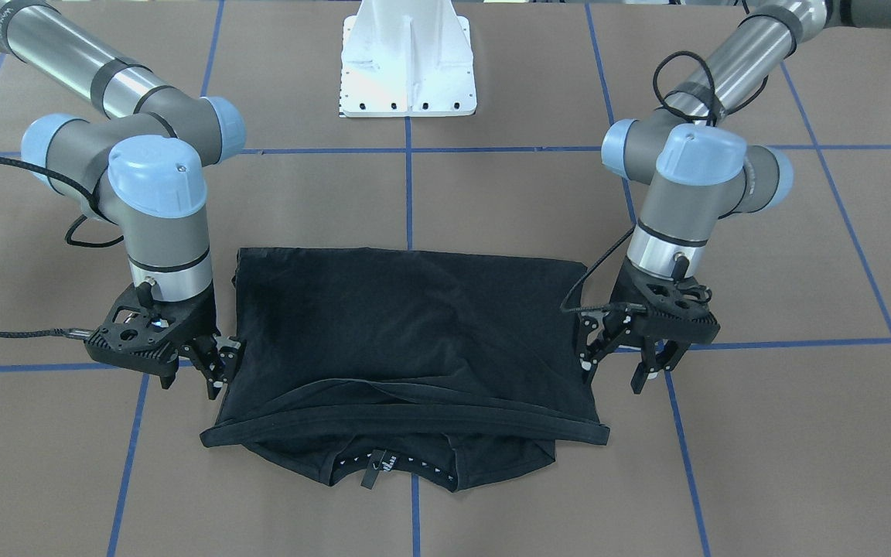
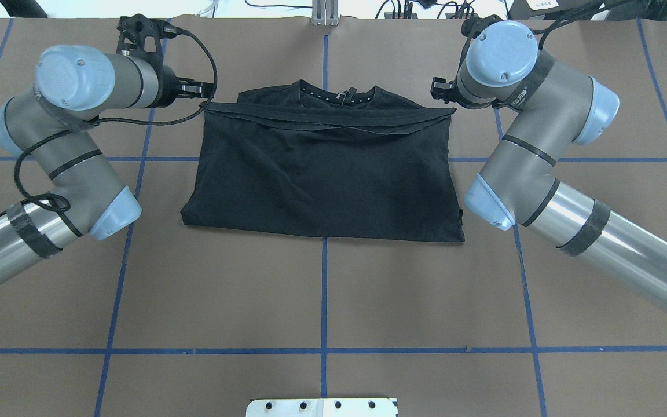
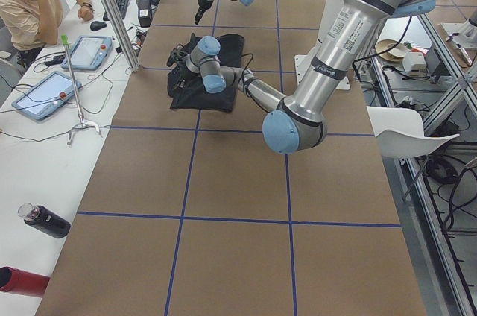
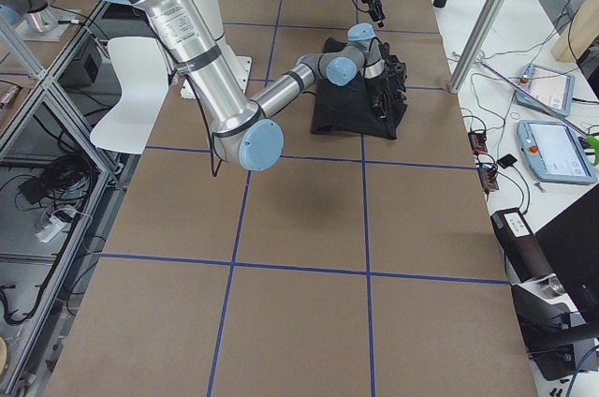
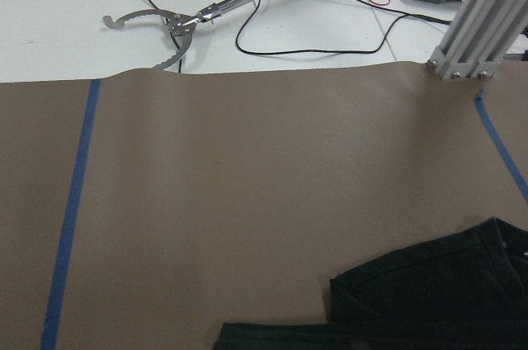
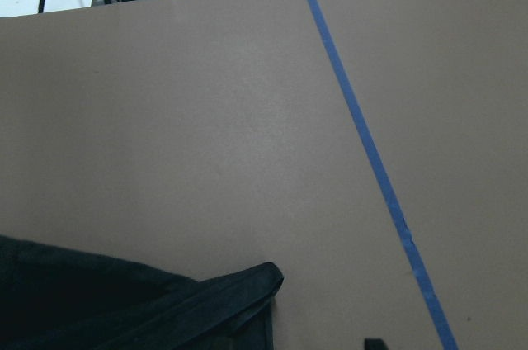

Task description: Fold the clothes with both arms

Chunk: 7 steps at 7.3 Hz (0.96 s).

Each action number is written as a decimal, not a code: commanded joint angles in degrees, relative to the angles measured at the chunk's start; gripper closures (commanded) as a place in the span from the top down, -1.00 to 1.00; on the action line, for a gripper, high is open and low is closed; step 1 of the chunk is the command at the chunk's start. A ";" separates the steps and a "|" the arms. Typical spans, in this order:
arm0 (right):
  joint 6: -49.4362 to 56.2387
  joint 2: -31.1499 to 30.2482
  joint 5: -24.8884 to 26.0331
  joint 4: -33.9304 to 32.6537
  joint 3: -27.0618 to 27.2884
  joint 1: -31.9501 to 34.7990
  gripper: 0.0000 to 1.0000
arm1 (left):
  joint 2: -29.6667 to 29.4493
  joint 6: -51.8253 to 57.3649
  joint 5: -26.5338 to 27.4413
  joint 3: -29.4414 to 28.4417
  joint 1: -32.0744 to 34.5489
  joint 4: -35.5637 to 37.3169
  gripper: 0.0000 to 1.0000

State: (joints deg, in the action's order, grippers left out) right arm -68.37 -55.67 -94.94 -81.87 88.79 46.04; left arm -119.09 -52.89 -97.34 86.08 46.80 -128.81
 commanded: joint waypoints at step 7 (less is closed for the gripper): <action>0.60 -3.30 -1.12 -0.04 8.07 -3.41 1.00 | 11.69 -10.39 -3.21 5.59 -12.97 -11.99 1.00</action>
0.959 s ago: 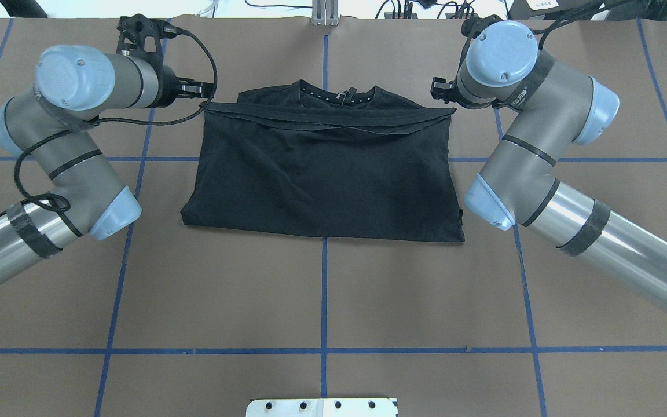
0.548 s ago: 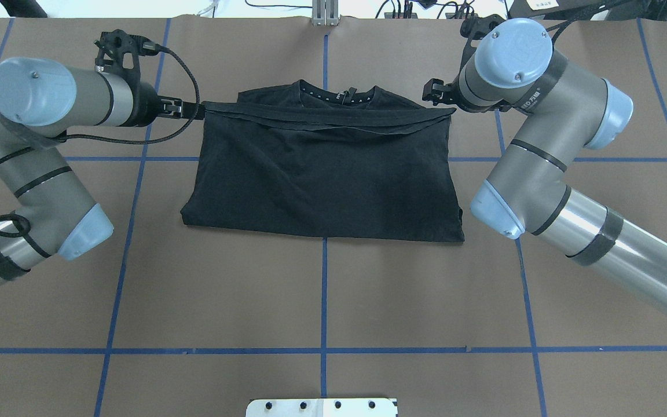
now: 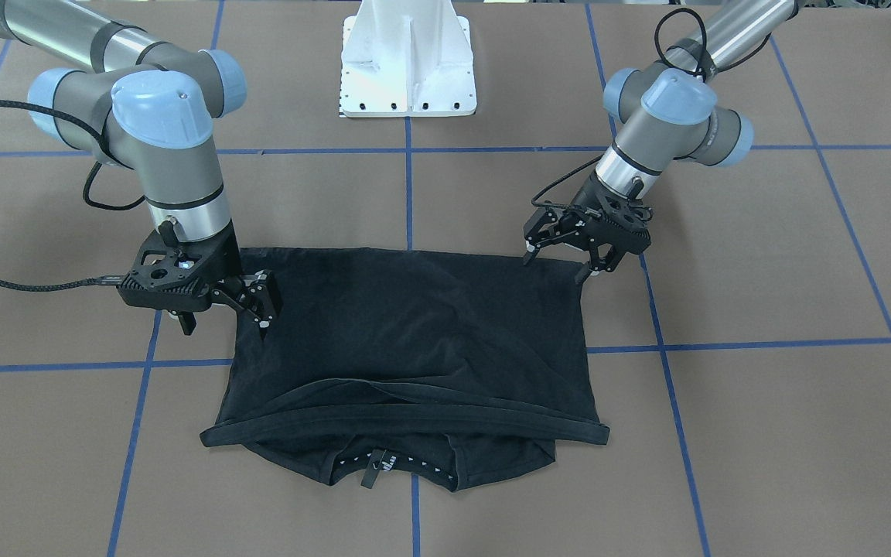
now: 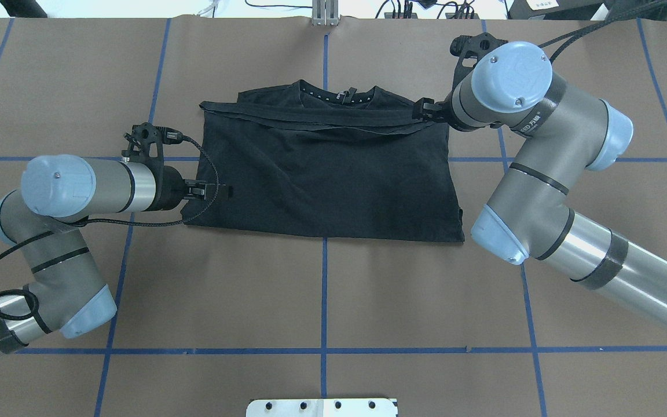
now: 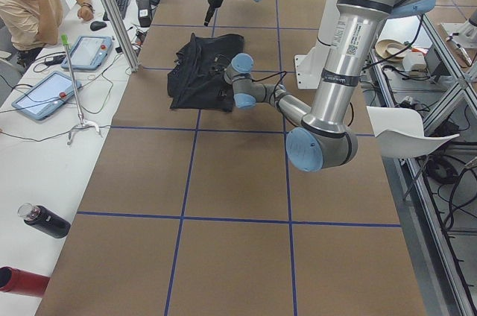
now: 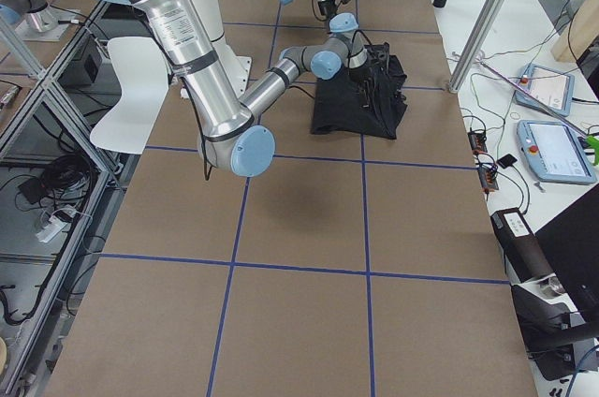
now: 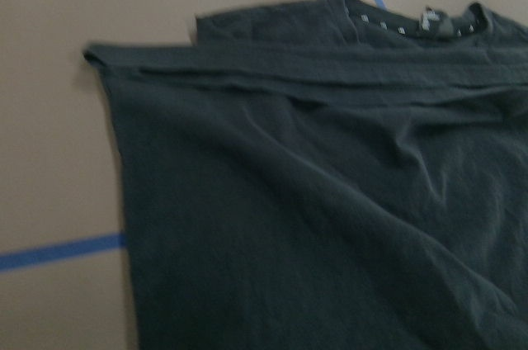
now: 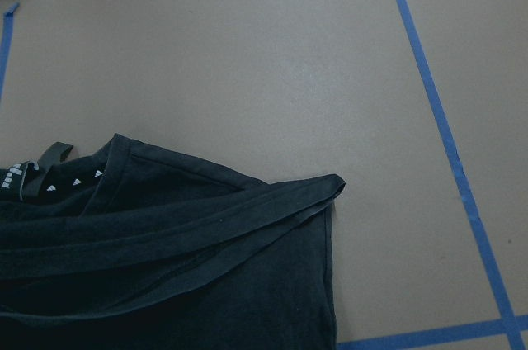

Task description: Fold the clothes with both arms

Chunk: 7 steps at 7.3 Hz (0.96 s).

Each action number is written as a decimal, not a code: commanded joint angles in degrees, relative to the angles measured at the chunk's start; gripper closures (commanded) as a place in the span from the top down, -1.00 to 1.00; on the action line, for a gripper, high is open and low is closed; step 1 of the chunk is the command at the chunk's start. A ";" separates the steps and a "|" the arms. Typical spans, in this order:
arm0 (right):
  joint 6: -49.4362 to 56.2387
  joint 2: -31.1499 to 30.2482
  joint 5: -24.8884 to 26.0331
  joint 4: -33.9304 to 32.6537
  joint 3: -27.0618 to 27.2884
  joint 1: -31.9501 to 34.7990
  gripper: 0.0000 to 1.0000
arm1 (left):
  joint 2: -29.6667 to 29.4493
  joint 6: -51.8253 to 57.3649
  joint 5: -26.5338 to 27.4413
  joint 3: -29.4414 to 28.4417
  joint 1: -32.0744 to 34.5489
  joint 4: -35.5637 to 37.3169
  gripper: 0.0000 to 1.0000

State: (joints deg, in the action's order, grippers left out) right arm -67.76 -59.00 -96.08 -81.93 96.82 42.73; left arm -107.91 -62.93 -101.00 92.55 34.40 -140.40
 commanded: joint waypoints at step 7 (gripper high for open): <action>-0.62 -0.06 0.89 0.01 0.12 -0.89 1.00 | 3.49 -0.08 1.60 -0.70 -0.47 -1.11 0.41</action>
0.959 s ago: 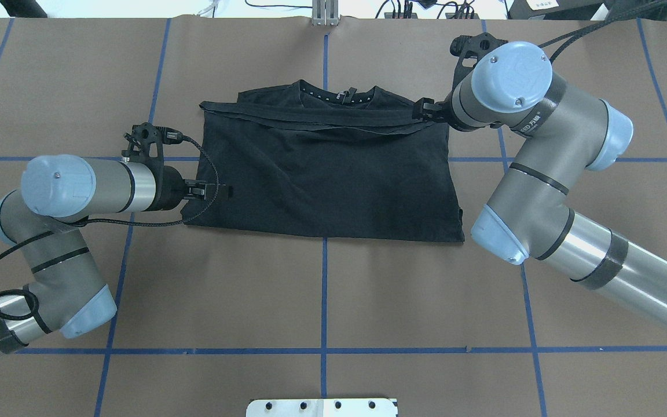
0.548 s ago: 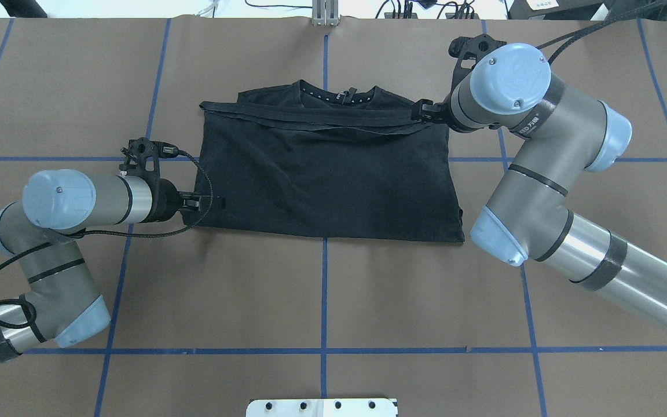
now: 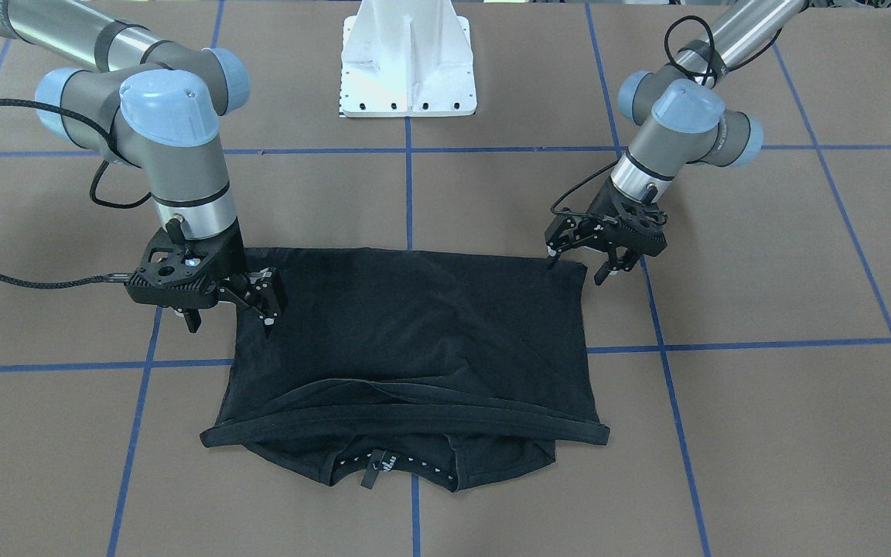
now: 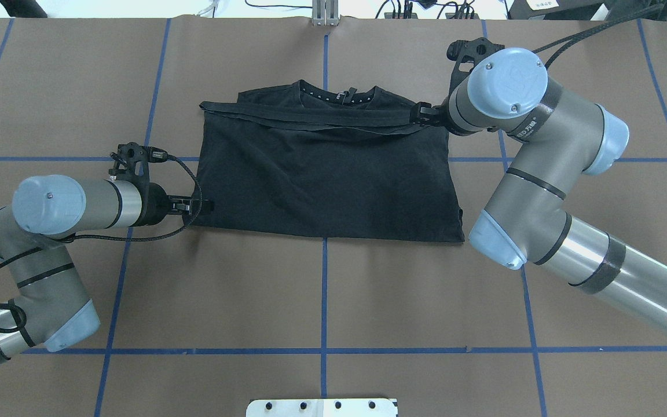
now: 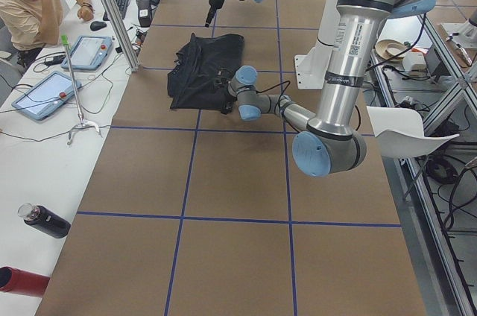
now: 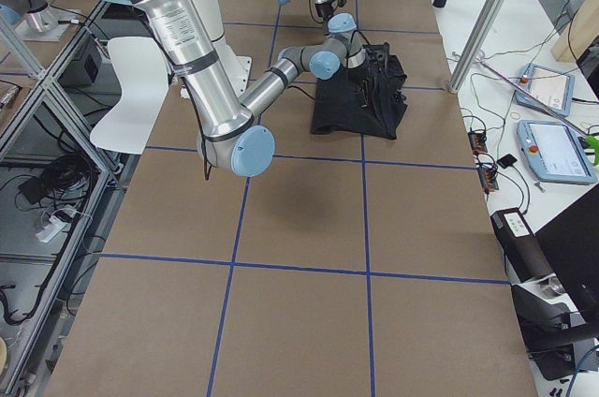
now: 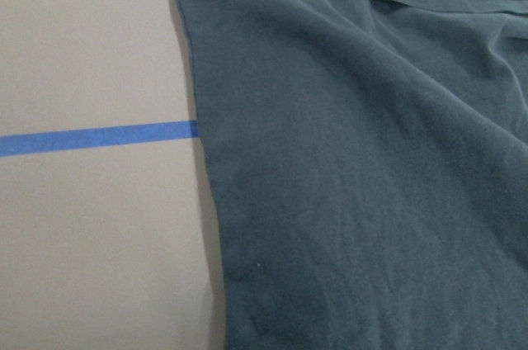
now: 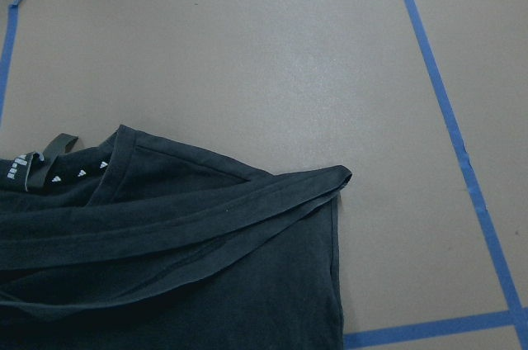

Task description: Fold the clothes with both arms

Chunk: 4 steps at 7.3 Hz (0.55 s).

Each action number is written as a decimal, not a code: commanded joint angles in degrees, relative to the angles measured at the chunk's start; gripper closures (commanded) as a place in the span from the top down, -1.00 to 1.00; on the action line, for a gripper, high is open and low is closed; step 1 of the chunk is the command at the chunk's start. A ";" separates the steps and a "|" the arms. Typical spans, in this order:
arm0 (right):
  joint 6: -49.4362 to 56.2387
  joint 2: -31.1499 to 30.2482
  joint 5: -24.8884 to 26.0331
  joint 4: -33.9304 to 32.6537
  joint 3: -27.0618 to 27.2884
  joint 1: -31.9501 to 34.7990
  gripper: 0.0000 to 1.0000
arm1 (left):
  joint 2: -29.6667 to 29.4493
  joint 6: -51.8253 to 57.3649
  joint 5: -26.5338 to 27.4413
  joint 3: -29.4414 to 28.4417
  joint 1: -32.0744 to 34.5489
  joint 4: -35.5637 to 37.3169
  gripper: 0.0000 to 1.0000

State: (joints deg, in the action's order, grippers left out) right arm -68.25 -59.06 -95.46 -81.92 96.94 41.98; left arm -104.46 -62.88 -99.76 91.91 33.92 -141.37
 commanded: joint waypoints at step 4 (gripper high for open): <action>-0.21 -0.09 0.36 0.00 -0.08 -0.41 1.00 | -0.05 -0.23 0.36 -0.50 -0.17 -0.13 0.00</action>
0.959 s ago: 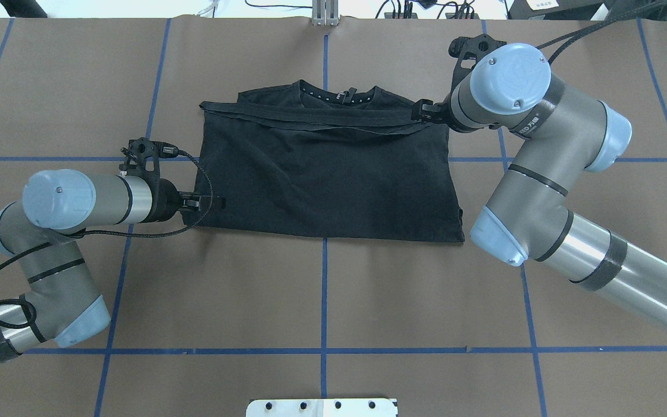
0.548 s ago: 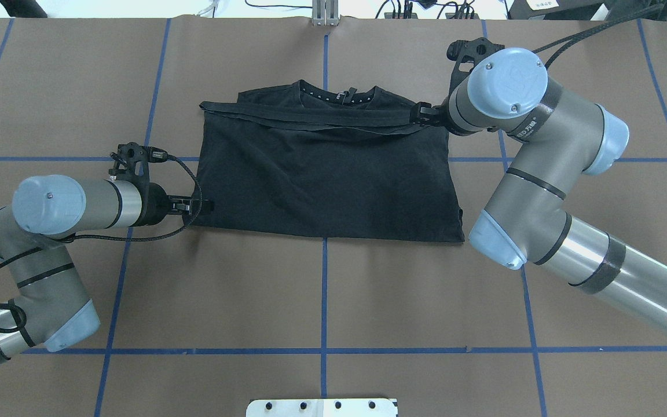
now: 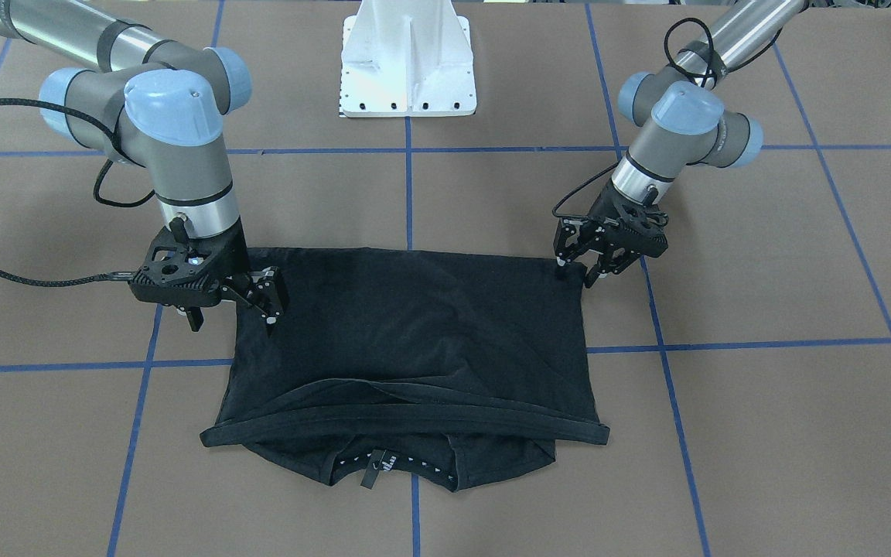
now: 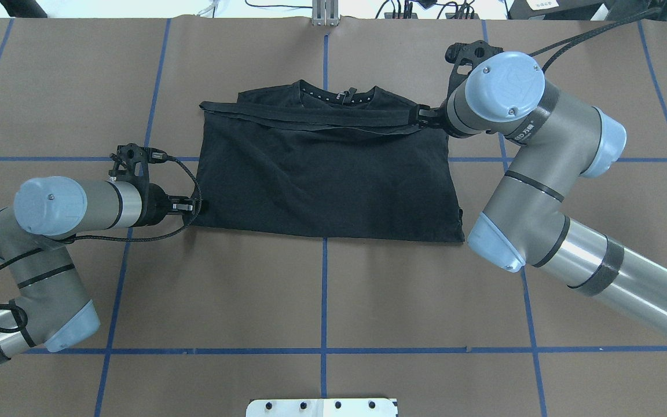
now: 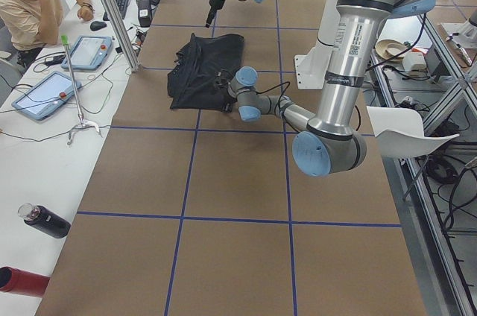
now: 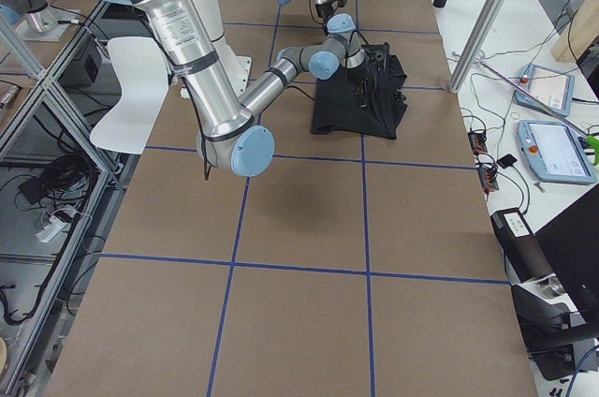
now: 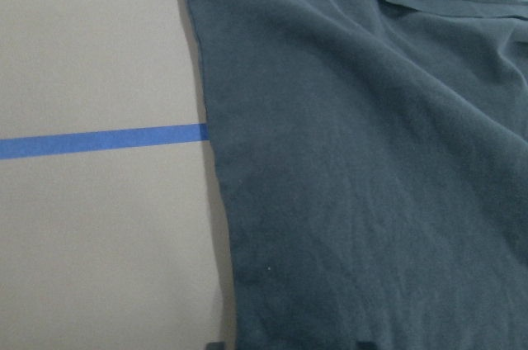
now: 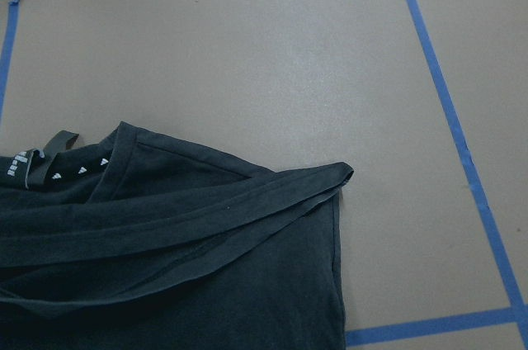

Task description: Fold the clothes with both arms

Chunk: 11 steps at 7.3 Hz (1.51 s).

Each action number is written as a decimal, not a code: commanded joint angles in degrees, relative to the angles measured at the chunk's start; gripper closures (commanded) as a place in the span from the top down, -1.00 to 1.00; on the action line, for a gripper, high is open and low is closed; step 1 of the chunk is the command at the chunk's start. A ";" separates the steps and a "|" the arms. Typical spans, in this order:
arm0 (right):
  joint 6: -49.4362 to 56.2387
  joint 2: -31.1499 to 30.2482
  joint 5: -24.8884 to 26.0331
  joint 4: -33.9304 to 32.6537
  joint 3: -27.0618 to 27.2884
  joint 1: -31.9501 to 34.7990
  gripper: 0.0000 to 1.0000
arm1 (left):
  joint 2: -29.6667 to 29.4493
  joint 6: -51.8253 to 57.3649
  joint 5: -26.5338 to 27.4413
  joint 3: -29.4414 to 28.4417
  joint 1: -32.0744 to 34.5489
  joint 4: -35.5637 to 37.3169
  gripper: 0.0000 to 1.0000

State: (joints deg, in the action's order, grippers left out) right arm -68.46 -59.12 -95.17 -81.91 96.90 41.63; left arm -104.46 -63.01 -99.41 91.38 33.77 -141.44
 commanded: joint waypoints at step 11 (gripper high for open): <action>-0.27 0.58 -0.02 0.09 1.19 -2.25 1.00 | 9.56 16.38 0.27 2.80 8.54 -0.15 -1.00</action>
State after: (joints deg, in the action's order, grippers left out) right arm -68.69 -58.74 -95.19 -81.83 97.85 39.96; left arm -93.64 -53.23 -99.09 98.69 37.02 -141.43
